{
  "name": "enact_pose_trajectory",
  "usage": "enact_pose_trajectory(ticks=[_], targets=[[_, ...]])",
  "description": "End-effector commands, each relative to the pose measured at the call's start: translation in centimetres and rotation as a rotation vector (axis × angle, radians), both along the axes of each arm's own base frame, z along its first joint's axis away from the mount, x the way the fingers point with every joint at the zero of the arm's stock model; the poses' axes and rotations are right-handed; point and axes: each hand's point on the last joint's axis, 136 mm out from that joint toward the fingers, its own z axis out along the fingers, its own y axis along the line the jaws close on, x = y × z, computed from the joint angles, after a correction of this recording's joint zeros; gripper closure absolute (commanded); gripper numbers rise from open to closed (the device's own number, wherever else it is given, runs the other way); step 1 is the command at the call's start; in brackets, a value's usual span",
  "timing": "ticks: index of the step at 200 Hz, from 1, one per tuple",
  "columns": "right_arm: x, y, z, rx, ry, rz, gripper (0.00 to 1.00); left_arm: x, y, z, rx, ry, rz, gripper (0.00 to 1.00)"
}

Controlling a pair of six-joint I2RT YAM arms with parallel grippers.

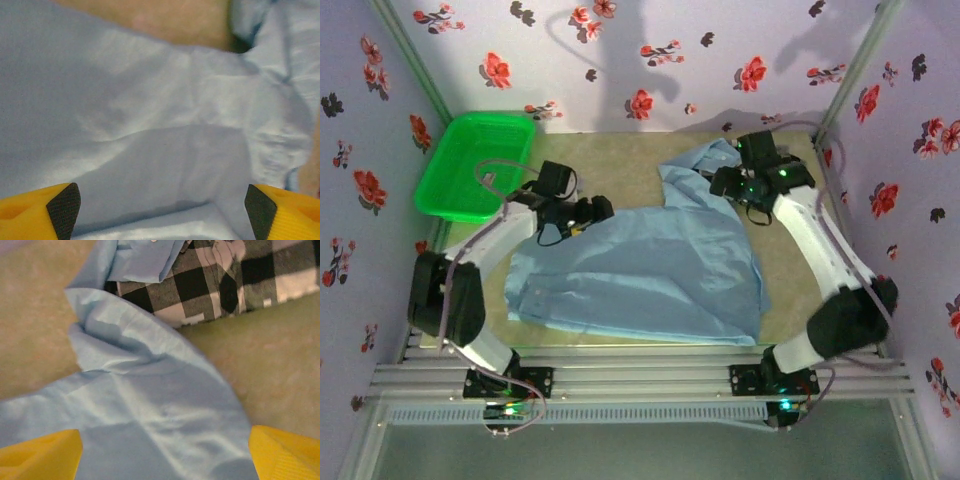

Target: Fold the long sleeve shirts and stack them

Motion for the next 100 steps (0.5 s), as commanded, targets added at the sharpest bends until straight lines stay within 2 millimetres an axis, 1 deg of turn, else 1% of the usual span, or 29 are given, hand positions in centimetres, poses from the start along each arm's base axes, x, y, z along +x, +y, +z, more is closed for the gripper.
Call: enact_pose_trajectory(ticks=[1, 13, 30, 33, 45, 53, 65, 66, 81, 100], targets=[[3.7, 1.6, -2.7, -0.104, -0.018, 0.264, 0.13, -0.4, 0.7, -1.9, 0.053, 0.017, -0.010, 0.13], [5.6, 2.2, -4.2, -0.112, -0.027, 0.308, 0.14, -0.9, 1.0, -1.8, 0.057, 0.013, -0.009, 0.12], [7.6, 2.9, -6.7, -0.092, -0.006, 0.340, 0.16, -1.5, 1.2, -1.0, 0.056, 0.009, -0.019, 0.12], [8.1, 3.0, -6.6, -0.092, -0.011, 0.345, 0.16, -1.7, 1.2, -0.9, 0.057, 0.008, -0.021, 0.12], [9.2, 3.1, -7.7, -0.105, -0.003, 0.352, 0.17, -2.0, 1.5, -0.2, 0.063, -0.001, -0.042, 0.11], [9.9, 3.3, -8.2, -0.092, -0.006, 0.357, 0.17, -2.2, 2.0, 0.1, 0.075, 0.005, -0.047, 0.11], [10.7, 4.0, -8.5, -0.074, -0.008, 0.376, 0.18, -2.0, 3.0, 0.8, 0.082, 0.015, -0.053, 0.11], [10.8, 4.0, -8.8, -0.074, -0.002, 0.378, 0.18, -1.9, 3.0, 0.9, 0.083, 0.015, -0.053, 0.11], [11.5, 3.9, -9.8, -0.095, 0.033, 0.380, 0.20, -1.3, 4.4, 2.0, 0.101, -0.005, -0.052, 0.11], [11.8, 4.0, -11.1, -0.105, 0.063, 0.400, 0.21, 0.0, 6.1, 2.8, 0.108, -0.032, -0.022, 0.11]])
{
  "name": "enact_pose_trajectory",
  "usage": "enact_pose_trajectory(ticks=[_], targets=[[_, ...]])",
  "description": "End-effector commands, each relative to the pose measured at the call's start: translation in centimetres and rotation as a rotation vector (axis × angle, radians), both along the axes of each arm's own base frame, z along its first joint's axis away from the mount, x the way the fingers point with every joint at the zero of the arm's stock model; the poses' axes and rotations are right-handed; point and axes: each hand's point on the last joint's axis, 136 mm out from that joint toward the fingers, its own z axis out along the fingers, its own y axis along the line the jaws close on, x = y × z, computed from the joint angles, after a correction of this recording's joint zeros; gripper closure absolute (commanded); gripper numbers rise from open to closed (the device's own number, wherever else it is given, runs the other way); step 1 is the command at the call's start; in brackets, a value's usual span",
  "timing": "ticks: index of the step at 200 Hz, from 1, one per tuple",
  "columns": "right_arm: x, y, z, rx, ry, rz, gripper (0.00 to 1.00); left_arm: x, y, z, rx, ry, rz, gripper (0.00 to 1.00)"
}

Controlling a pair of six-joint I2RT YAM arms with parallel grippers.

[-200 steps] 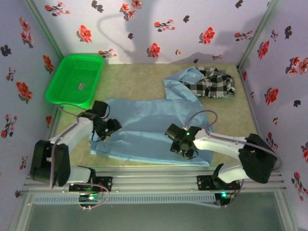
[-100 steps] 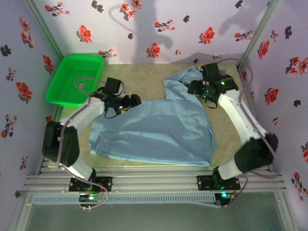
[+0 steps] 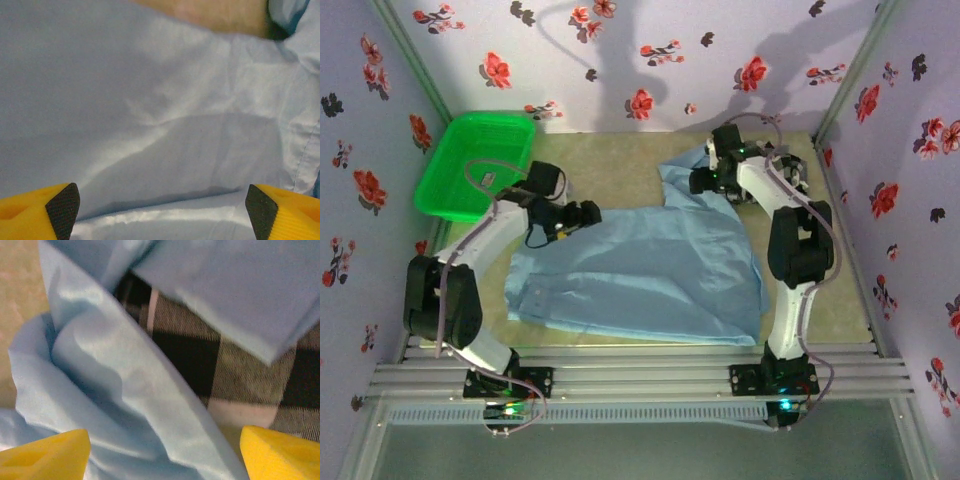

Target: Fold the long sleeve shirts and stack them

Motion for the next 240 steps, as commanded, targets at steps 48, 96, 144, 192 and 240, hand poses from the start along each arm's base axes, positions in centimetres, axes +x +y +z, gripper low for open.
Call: enact_pose_trajectory(ticks=[48, 96, 144, 192, 240], targets=[[1.4, -0.2, -2.4, -0.055, 0.055, 0.071, 0.27, 4.0, 4.6, 1.9, 0.061, -0.058, 0.008, 0.10], [1.1, -0.1, -2.2, -0.047, 0.072, 0.066, 0.50, 7.0, 6.6, 0.5, 0.199, -0.015, -0.001, 0.11], [0.9, -0.6, 0.4, -0.044, 0.044, 0.009, 0.80, 9.2, 9.9, -3.0, 0.436, 0.060, -0.038, 0.17], [-0.2, -0.5, 1.3, -0.029, 0.063, 0.008, 0.85, 12.5, 11.5, -4.5, 0.554, 0.051, -0.058, 0.20], [-0.7, -0.7, 2.5, -0.032, 0.055, 0.010, 0.85, 14.1, 11.4, -6.7, 0.573, 0.093, -0.109, 0.31]])
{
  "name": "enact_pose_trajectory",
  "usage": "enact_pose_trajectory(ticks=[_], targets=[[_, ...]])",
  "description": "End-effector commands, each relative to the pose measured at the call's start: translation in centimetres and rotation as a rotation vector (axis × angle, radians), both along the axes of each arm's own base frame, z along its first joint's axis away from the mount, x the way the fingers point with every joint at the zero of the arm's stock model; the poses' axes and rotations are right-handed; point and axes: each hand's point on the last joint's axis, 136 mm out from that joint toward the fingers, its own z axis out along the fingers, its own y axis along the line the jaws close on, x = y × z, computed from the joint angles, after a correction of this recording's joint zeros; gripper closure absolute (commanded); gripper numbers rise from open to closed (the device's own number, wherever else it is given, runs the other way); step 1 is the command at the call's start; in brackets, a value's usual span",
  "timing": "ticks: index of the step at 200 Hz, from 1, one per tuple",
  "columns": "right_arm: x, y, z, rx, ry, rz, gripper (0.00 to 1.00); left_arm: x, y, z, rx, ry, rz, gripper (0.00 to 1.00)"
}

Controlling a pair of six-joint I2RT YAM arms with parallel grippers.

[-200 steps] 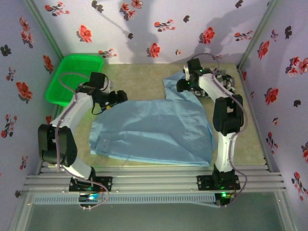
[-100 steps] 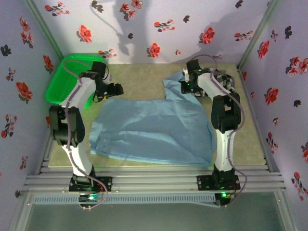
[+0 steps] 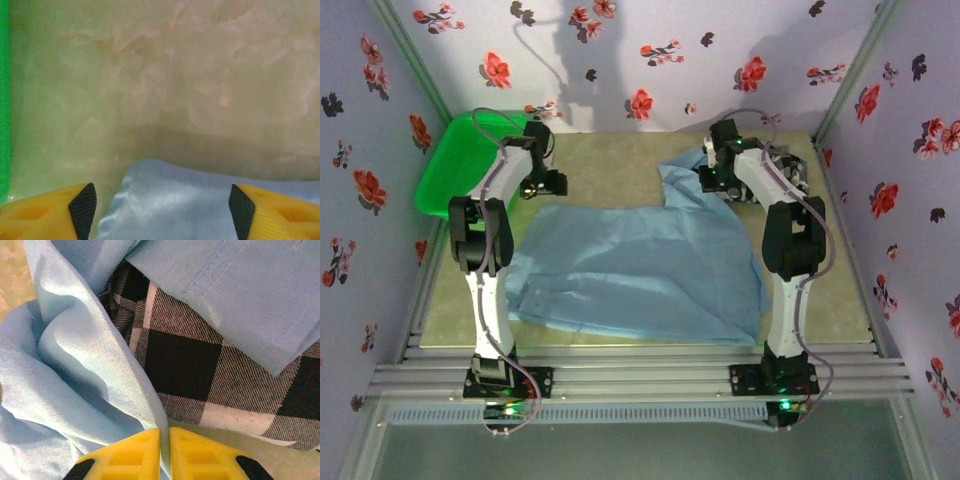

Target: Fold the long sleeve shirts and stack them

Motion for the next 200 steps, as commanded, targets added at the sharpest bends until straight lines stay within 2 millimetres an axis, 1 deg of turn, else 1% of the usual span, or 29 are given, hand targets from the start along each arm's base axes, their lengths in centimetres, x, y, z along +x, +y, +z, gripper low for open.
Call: enact_pose_trajectory(ticks=[1, 18, 46, 69, 91, 109, 128, 150, 176, 200], targets=[[-0.3, -0.3, 2.8, 0.012, -0.028, -0.019, 0.85, -0.2, 1.0, -1.3, 0.050, 0.064, -0.032, 0.32], [-0.4, -0.4, 2.6, 0.008, -0.022, -0.017, 0.85, -0.2, 1.0, -1.9, 0.048, 0.083, -0.030, 0.35], [-0.4, -0.2, 2.5, 0.010, -0.014, -0.013, 0.85, -0.4, 0.9, -2.6, 0.045, 0.102, -0.024, 0.38], [-0.4, -0.2, 2.4, 0.010, -0.012, -0.013, 0.85, -0.4, 1.2, -3.4, 0.040, 0.114, 0.000, 0.42], [-0.5, -0.2, 2.3, 0.007, -0.009, -0.010, 0.85, -0.5, 1.2, -4.1, 0.032, 0.124, 0.011, 0.43], [-0.5, -0.3, 2.2, 0.002, -0.006, -0.008, 0.85, -0.4, 0.9, -4.6, 0.021, 0.130, 0.010, 0.48], [-0.6, -0.4, 2.2, -0.004, -0.004, -0.008, 0.85, -0.5, 1.1, -5.3, 0.022, 0.146, 0.021, 0.53], [-0.6, -0.4, 2.3, 0.000, -0.006, -0.009, 0.85, -0.5, 1.1, -5.6, 0.019, 0.145, 0.022, 0.62], [-0.6, -0.1, 2.7, 0.018, -0.015, -0.014, 0.87, -0.2, 0.6, -5.5, -0.006, 0.134, 0.005, 0.76], [-0.7, 0.1, 2.9, 0.030, -0.023, -0.023, 0.87, -0.5, 0.3, -5.4, -0.023, 0.136, -0.006, 0.87]])
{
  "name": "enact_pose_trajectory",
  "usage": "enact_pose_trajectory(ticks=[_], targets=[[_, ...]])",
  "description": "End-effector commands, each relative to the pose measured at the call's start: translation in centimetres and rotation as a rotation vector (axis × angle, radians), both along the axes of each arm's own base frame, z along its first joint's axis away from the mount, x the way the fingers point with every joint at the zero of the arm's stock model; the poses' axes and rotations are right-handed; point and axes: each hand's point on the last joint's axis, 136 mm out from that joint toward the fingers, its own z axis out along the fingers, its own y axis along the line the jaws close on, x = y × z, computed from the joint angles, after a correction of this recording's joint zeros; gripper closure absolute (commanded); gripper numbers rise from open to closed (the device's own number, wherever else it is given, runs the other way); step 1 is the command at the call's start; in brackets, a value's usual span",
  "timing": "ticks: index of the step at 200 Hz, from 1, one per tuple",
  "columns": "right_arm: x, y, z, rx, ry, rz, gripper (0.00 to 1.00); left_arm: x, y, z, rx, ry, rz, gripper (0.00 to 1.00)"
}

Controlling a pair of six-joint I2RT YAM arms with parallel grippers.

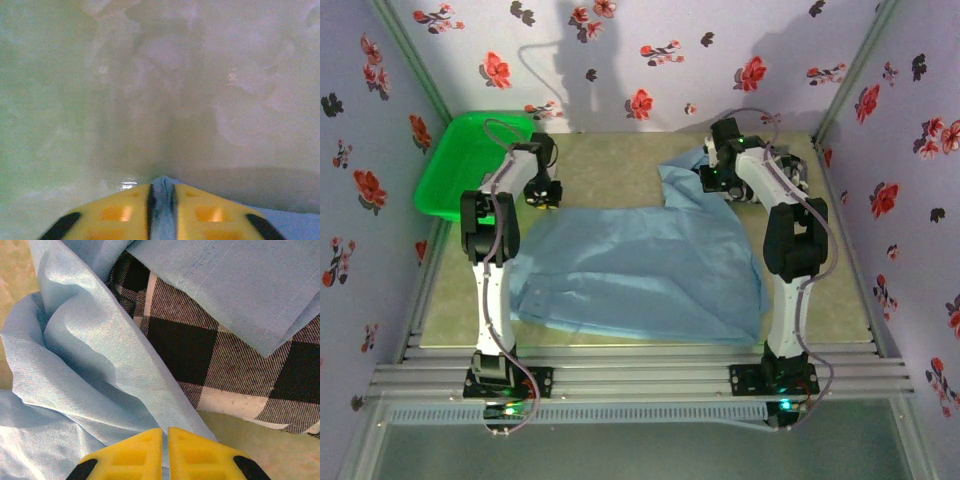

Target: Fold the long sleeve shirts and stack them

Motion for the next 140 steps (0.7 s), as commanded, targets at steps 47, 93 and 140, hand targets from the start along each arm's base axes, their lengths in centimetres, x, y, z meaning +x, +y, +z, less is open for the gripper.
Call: enact_pose_trajectory(ticks=[47, 93, 140], targets=[[-0.1, 0.6, 3.1, 0.075, -0.055, -0.049, 0.95, -0.4, 1.3, 1.8, -0.008, -0.041, 0.044, 1.00], [-0.1, 1.7, 4.0, 0.152, -0.090, -0.093, 0.97, 0.0, 0.6, 5.8, -0.067, -0.166, 0.052, 1.00], [-0.6, 1.1, 3.1, 0.098, -0.070, -0.068, 0.64, -1.2, 0.6, 5.1, -0.070, -0.148, 0.030, 1.00]])
